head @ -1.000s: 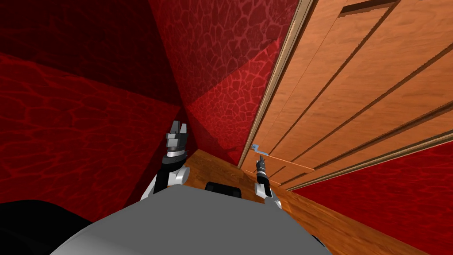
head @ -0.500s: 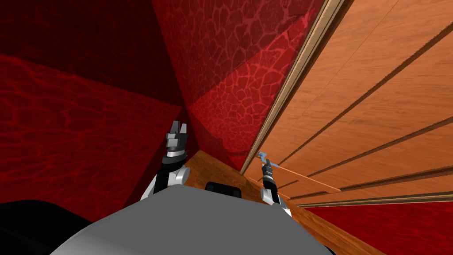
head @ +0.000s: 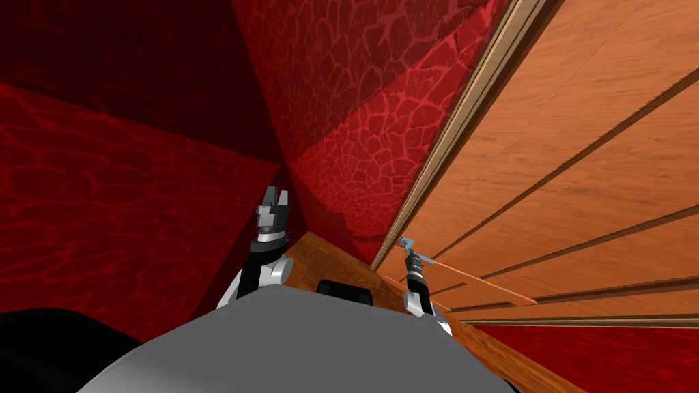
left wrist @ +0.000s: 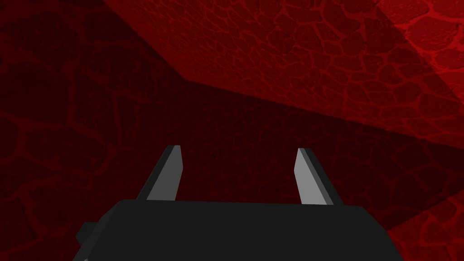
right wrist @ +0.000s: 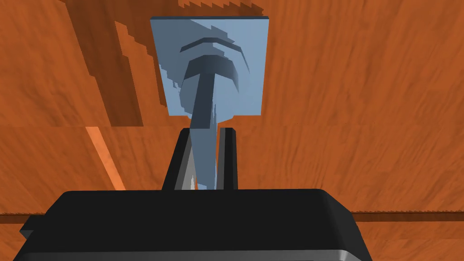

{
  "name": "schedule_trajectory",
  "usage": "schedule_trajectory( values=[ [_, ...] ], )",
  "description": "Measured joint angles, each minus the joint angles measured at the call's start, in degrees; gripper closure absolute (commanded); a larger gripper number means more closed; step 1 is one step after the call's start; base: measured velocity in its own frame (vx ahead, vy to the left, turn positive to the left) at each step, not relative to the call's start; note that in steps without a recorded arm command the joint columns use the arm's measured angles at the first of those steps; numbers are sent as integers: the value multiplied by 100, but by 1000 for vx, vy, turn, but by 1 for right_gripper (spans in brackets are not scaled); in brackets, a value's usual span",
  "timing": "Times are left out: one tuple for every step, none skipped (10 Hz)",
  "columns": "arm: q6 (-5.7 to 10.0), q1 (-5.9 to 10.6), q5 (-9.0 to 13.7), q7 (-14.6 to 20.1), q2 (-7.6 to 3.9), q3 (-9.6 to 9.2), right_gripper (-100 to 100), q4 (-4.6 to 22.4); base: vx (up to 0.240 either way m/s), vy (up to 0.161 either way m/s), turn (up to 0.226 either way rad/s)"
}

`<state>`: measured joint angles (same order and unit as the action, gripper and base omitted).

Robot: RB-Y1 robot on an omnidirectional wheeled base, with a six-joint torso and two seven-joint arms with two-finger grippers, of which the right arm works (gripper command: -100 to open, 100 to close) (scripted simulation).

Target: Pull the door open

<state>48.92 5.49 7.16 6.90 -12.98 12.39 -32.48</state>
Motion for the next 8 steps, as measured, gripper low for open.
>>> schedule_trajectory(
  values=[
    [-6, -6, -2, -2, 5, -3, 100, 5, -7, 2, -2],
    [-9, -9, -2, -2, 7, -4, 100, 8, 0, 0, 0],
    [-10, -11, -2, -2, 8, -4, 100, 8, -97, -40, 147],
    [22, -20, -20, 51, -46, -34, 100, 22, -161, -70, 149],
    [44, -36, -41, 112, -78, -71, 100, 3, -174, -71, 120],
    [68, -40, -69, 176, -106, -122, 100, 18, -211, -46, 154],
    [83, -75, -99, 245, -145, -172, 100, -6, -241, -33, 144],
    [120, -95, -131, 323, -195, -225, 100, 15, -231, -49, 144]
  ],
)
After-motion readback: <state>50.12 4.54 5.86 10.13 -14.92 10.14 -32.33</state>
